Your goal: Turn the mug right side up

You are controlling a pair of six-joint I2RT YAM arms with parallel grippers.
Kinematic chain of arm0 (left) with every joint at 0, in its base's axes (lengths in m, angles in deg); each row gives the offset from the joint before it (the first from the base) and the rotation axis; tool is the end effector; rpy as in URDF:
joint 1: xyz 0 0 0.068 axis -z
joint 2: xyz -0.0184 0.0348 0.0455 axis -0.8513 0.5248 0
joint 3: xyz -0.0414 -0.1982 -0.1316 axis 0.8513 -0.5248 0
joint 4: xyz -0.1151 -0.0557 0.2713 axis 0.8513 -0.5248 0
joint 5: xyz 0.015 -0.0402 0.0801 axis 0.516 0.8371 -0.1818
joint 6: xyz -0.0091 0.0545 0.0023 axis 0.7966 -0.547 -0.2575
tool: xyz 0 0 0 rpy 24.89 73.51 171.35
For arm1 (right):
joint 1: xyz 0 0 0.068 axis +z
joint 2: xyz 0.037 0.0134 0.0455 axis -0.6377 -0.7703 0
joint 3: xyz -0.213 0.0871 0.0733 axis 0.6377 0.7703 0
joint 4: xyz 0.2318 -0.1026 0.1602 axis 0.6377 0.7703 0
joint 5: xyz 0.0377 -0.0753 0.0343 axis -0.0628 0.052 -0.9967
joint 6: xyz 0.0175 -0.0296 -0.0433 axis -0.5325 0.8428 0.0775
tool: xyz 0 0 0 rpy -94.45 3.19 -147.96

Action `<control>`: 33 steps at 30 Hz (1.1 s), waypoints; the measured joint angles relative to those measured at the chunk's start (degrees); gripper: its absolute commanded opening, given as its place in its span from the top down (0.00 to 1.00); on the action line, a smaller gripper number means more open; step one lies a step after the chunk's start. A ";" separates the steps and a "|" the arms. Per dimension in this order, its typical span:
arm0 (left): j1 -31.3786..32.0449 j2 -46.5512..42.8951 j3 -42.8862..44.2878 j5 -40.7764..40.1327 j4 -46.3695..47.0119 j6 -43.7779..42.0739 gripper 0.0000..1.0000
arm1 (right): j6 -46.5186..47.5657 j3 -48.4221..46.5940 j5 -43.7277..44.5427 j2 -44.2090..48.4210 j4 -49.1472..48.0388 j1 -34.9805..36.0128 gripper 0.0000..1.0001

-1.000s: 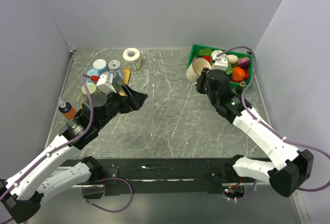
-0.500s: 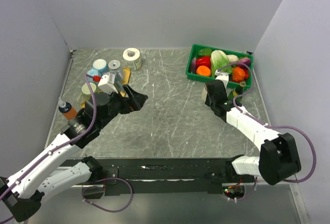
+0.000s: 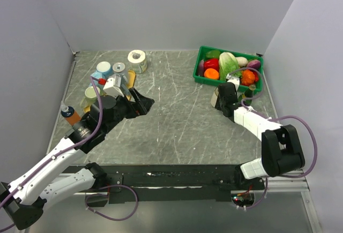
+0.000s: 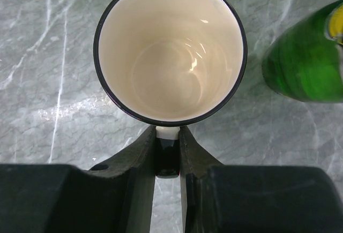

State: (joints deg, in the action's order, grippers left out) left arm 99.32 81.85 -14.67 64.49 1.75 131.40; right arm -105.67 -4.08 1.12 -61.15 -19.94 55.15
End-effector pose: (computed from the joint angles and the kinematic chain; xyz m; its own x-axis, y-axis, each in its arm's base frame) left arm 0.1944 -0.1598 0.3305 -0.5047 -0.4853 -0.7140 0.2221 0.7262 -0.6506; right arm 0.3183 0.0756 0.1505 -0.6082 0.1714 -0.7750 0.2069 0.9769 0.0537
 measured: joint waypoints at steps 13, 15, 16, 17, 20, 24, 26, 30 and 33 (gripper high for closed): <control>0.00 0.00 -0.13 0.00 0.00 0.00 0.04 | -5.40 -7.17 -0.59 -6.75 5.55 -1.05 0.77; 0.00 0.00 -0.13 0.00 0.00 0.02 0.04 | -5.84 -7.17 -0.04 -6.75 6.05 -1.05 0.59; 0.00 0.02 -0.15 0.00 0.00 0.02 0.04 | -6.08 -7.17 0.28 -6.73 6.38 -1.05 0.53; 0.00 0.04 -0.15 0.00 0.00 0.02 0.04 | -6.32 -7.17 0.72 -6.69 6.97 -1.05 0.48; 0.00 0.24 -0.15 0.00 0.00 0.02 0.04 | -7.06 -7.10 1.40 -6.49 8.22 -1.05 0.33; 0.00 0.81 -0.17 0.00 0.00 0.02 0.04 | -7.30 -7.04 2.10 -5.42 8.61 -1.07 0.26; 0.00 0.98 -0.28 -0.02 -0.02 0.00 0.04 | -7.34 -7.02 2.25 -4.79 8.90 -1.07 0.25; 0.00 1.51 -0.39 -0.57 -0.37 0.11 0.04 | -7.58 -6.47 2.23 -2.73 9.77 -1.07 0.16; 0.00 2.49 -0.37 -1.90 -1.55 0.39 0.04 | -7.82 -5.97 1.81 0.07 11.26 -1.07 0.06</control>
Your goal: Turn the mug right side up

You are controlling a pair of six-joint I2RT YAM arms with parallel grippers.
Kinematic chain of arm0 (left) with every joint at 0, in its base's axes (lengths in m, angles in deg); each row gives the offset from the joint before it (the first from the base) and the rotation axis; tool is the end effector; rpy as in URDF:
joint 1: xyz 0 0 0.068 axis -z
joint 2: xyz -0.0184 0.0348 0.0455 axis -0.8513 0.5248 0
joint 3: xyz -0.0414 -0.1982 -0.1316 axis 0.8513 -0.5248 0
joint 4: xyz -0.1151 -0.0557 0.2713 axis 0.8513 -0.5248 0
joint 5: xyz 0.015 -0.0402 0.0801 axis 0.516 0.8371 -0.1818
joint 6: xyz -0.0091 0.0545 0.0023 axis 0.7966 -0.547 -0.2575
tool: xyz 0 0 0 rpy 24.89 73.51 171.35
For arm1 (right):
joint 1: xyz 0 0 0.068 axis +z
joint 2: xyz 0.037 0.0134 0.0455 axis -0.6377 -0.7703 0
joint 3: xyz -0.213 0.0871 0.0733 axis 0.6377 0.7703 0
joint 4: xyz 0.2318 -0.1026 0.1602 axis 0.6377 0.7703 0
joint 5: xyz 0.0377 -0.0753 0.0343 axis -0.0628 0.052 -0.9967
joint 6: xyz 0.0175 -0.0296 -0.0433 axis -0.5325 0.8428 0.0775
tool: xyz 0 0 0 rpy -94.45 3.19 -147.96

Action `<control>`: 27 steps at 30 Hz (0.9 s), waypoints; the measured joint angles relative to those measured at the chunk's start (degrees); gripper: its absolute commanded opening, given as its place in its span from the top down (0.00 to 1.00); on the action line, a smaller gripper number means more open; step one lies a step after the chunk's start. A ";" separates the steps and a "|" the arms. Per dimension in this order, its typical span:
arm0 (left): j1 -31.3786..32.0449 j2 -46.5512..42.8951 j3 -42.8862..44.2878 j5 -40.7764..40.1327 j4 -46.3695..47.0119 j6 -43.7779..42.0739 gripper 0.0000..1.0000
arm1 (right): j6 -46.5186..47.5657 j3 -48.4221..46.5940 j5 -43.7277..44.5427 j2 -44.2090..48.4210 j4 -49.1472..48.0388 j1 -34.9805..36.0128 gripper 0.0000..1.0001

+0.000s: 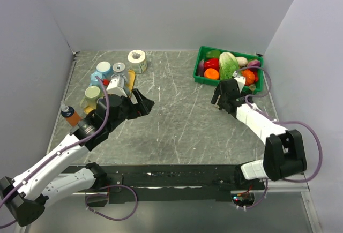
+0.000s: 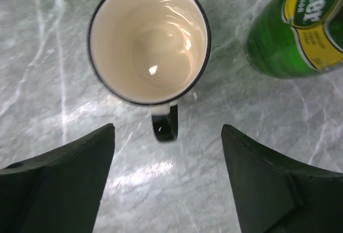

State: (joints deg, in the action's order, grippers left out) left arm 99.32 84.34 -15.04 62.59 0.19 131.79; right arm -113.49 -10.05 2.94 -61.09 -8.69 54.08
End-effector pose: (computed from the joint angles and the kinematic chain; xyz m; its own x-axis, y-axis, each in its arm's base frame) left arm 0.2014 -0.1642 0.3149 -0.5278 -0.4653 -0.7105 0.1620 0.7661 -0.6220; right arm 0.3232 0.0694 0.1723 -0.6232 0.2940 -0.7247 0.3370 0.9372 0.0905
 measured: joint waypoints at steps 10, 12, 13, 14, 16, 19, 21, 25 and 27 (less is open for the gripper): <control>0.00 2.71 -0.59 -8.94 -5.20 2.78 0.04 | 0.92 0.94 -7.72 17.84 5.01 0.02 0.00; 0.00 3.15 -1.14 -12.13 -5.68 3.65 0.04 | 0.94 1.01 -9.99 21.51 6.01 0.02 0.00; 0.00 3.72 -1.36 -13.75 -6.08 3.80 0.04 | 0.92 1.29 -11.34 23.47 6.32 0.02 0.00; -0.02 4.55 -1.44 -15.34 -6.54 3.89 0.04 | 0.92 1.55 -13.00 25.81 6.80 0.02 0.00; -0.28 6.82 -1.44 -18.10 -7.63 3.67 0.04 | 0.85 1.92 -15.56 28.81 7.21 0.02 0.00; -3.93 10.99 -1.42 -18.51 -8.85 1.16 0.04 | 0.66 3.19 -19.93 32.37 7.34 0.02 0.00; -9.55 13.81 -1.40 -16.35 -8.92 -1.62 0.04 | 0.50 4.44 -22.08 33.86 7.26 0.02 0.00; -18.95 17.44 -1.36 -14.38 -8.83 -5.90 0.04 | 0.31 5.49 -24.00 34.36 7.91 0.02 0.01; -21.70 19.02 -0.87 -13.75 -8.61 -7.82 0.04 | 0.26 5.49 -24.70 34.10 7.89 0.02 0.01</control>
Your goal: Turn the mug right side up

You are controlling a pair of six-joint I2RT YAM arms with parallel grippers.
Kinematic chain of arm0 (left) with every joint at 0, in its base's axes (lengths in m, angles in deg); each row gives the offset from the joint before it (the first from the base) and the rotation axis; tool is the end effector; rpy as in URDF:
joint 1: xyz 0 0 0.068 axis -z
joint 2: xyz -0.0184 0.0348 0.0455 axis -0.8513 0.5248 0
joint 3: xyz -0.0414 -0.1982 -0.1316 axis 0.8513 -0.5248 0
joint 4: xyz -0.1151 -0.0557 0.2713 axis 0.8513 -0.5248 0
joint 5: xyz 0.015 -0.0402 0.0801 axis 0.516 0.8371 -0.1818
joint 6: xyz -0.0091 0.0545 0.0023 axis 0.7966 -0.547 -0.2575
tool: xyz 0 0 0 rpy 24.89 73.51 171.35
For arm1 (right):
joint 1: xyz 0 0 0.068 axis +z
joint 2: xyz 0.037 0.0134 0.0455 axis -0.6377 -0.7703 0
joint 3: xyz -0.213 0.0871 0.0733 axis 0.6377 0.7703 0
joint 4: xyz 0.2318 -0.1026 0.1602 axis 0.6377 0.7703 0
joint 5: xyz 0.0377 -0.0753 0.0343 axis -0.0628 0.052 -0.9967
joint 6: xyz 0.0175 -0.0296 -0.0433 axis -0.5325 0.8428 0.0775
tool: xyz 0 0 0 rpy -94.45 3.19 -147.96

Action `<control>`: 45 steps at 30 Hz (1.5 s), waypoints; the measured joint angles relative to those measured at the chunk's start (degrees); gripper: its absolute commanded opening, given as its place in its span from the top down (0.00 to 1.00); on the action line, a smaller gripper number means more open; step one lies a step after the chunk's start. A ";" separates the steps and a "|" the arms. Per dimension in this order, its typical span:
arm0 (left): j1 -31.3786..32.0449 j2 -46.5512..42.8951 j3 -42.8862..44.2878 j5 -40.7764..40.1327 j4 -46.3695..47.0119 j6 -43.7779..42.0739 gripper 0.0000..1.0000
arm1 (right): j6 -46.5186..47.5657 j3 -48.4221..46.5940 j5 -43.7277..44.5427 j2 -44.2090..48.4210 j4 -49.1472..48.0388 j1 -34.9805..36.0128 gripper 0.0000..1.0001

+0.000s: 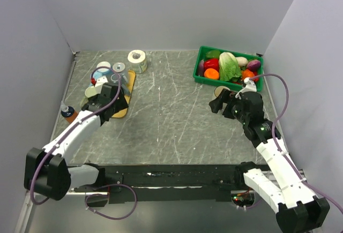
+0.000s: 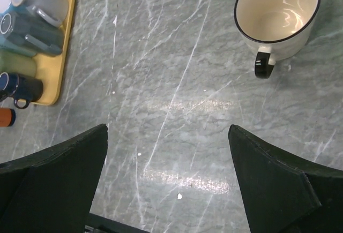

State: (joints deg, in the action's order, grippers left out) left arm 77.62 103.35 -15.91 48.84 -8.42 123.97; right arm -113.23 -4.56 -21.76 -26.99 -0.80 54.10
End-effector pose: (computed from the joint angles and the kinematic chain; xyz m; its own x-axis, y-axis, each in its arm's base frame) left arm 0.2860 -0.0824 0.2103 -0.5691 -0.3835 -0.7274 -0.4137 0.8980 -0.1498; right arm 0.2358 0.0634 0.2840 -0.5223 0.3471 -0.7790 -0.0697 0.8930 0.4446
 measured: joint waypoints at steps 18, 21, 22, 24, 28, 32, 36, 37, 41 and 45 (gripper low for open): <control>-2.40 16.13 2.08 -6.32 5.57 -11.80 0.04 | 0.50 -0.50 -6.08 -2.56 0.07 0.00 0.02; -3.26 17.20 1.75 -5.95 7.56 -13.07 0.04 | 0.50 -0.50 -6.62 -2.54 0.04 0.02 0.02; -3.61 17.40 1.44 -5.77 8.26 -13.31 0.04 | 0.50 -0.50 -6.78 -2.62 0.07 0.02 0.02; -4.57 17.46 0.48 -5.42 9.29 -13.88 0.04 | 0.50 -0.57 -6.99 -2.93 0.09 0.00 0.02; -6.29 17.86 -0.59 -5.16 10.58 -14.56 0.04 | 0.35 -0.57 -7.41 -3.54 0.09 0.00 0.03; -6.45 19.34 -0.87 -4.76 11.96 -14.69 0.01 | -0.22 -0.57 -7.82 -3.39 0.09 0.00 0.05; -6.45 23.32 0.04 -5.01 10.32 -13.03 0.17 | -1.46 -0.55 -7.80 -2.71 0.09 0.02 0.09; -6.45 23.58 0.68 -5.20 9.99 -12.57 0.19 | -1.75 -0.55 -7.78 -2.51 0.09 0.02 0.09; -6.43 23.37 0.98 -4.61 9.18 -10.78 0.24 | -2.56 -0.55 -7.93 -2.03 0.07 0.00 0.09; -6.43 20.63 0.22 -3.78 8.72 -9.35 0.32 | -2.97 -0.24 -8.20 -2.03 -0.02 0.00 0.10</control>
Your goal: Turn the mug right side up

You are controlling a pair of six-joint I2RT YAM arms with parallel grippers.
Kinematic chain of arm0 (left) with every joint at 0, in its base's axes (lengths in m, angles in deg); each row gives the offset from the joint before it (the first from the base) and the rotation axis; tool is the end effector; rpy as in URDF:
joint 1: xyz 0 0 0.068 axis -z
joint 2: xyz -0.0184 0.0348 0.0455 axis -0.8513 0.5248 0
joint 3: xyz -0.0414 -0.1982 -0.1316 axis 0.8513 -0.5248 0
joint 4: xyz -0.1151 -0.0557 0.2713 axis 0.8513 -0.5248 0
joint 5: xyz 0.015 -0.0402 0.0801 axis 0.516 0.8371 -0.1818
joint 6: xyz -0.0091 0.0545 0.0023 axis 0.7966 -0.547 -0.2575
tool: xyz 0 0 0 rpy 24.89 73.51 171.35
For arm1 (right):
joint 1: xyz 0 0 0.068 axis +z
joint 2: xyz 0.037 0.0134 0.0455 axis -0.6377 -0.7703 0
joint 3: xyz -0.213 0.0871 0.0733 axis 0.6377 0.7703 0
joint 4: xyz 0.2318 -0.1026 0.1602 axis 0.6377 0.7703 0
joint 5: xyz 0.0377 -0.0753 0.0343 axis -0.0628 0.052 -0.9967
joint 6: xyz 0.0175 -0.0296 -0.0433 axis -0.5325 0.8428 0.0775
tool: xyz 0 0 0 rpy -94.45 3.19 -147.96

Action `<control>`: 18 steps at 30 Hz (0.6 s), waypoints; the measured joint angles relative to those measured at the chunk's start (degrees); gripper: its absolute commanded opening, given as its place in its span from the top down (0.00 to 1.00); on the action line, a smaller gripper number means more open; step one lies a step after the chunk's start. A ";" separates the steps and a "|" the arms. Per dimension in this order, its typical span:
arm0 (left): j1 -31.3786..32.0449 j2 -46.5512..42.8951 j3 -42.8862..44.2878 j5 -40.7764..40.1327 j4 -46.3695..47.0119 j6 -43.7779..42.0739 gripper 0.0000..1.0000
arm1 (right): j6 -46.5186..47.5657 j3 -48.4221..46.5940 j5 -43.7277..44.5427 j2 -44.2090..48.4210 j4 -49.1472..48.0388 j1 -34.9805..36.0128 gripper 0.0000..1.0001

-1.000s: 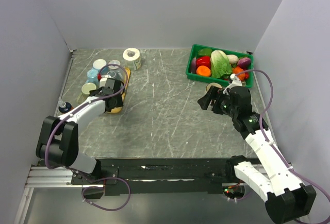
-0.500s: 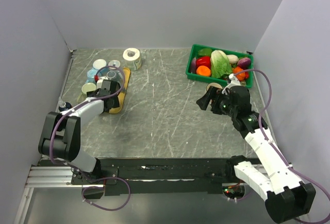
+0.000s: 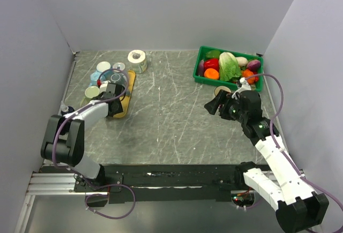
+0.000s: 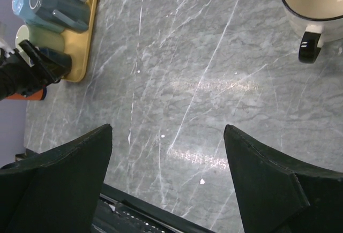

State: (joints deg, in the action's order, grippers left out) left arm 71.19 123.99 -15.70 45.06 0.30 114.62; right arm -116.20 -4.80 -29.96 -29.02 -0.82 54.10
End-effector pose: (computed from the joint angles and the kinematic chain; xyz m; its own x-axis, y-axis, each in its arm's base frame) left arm 0.3245 -0.0547 0.1156 -0.7183 -0.2592 -0.6457 -0.4446 0.8848 0.1394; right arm 0.2396 0.0699 0.2779 -0.6071 0.3614 -0.7077 -0.1278 0.8345 0.5359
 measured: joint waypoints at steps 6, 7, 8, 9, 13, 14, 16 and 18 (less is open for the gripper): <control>-0.02 -3.41 -0.33 0.48 0.26 1.36 0.40 | -0.83 1.42 -1.11 0.00 -0.61 0.00 0.10; -0.02 -3.41 -0.37 0.48 0.24 1.36 0.41 | -0.83 1.66 -1.18 0.00 -0.74 0.00 0.10; -0.02 -3.39 -0.50 0.52 0.24 1.40 0.43 | -0.83 1.86 -1.25 0.02 -0.70 0.00 0.10; -0.02 -3.39 -0.61 0.55 0.24 1.49 0.44 | -0.83 1.97 -1.25 0.02 -0.68 0.00 0.10; -0.02 -3.37 -0.92 0.61 0.26 2.05 0.49 | -0.81 2.01 -1.22 0.17 -0.68 0.00 0.11; -0.02 -3.34 -0.92 0.61 0.26 2.36 0.50 | -0.81 2.01 -1.22 0.24 -0.68 0.00 0.11; -0.02 -3.26 -0.92 0.70 0.24 2.45 0.51 | -0.81 2.05 -1.22 0.44 -0.72 0.00 0.11; -0.02 -3.26 -0.92 0.87 0.17 2.49 0.52 | -0.79 2.14 -1.44 0.55 -0.94 0.00 0.11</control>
State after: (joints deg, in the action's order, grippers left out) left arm 71.17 120.73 -16.61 45.93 0.48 117.11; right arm -116.99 -2.66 -31.40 -28.47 -1.76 54.10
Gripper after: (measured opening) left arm 0.498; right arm 0.895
